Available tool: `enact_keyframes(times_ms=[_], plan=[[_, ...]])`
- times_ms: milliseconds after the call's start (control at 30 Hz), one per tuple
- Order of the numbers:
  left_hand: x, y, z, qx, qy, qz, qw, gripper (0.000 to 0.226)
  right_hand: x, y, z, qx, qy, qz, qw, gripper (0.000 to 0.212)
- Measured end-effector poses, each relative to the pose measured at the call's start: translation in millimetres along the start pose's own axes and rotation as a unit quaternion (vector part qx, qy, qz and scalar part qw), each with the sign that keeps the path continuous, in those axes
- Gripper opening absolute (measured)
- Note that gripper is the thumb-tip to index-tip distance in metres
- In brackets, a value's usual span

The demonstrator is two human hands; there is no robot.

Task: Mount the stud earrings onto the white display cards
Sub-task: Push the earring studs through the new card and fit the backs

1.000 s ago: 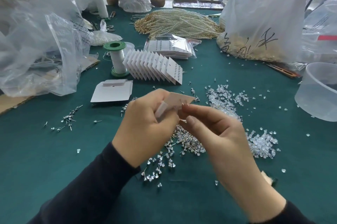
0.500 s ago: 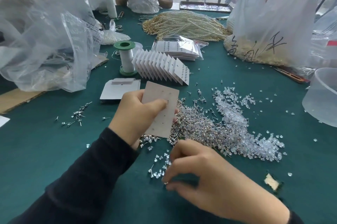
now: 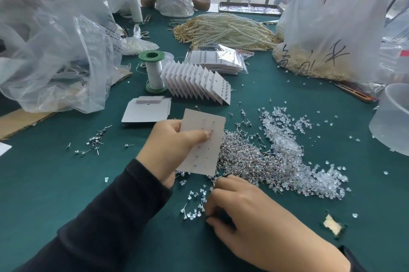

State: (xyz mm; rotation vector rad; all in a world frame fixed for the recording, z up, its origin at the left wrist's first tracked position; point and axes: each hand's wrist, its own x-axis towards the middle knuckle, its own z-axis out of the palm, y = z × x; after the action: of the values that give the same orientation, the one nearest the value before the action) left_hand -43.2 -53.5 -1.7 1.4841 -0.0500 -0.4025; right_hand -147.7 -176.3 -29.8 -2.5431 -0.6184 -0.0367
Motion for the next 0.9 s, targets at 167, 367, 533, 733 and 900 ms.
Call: enact_keyframes(times_ms=[167,367,533,733,900], plan=[[0.3,-0.7,0.9,-0.004,0.012,-0.001,1.000,0.008,-1.9,-1.0,-2.9,-0.010,0.008,0.012,1.000,0.004],[-0.2,-0.4,2.3,0.003,0.013,0.002,1.000,0.012,-4.3,-3.6,-14.1,0.063,0.081,0.034,0.994,0.005],[-2.4,-2.2,4.9,0.014,0.008,0.001,1.000,0.010,-3.1,-1.1,-18.9,0.108,0.141,0.055,0.983,0.009],[-7.5,-3.9,10.1,0.033,-0.014,-0.007,0.999,0.006,3.5,8.3,-22.9,0.107,0.327,0.099,0.934,0.008],[-12.6,-7.0,17.0,0.041,-0.052,-0.017,0.998,0.007,11.1,12.0,-21.3,0.082,0.416,0.076,0.902,0.006]])
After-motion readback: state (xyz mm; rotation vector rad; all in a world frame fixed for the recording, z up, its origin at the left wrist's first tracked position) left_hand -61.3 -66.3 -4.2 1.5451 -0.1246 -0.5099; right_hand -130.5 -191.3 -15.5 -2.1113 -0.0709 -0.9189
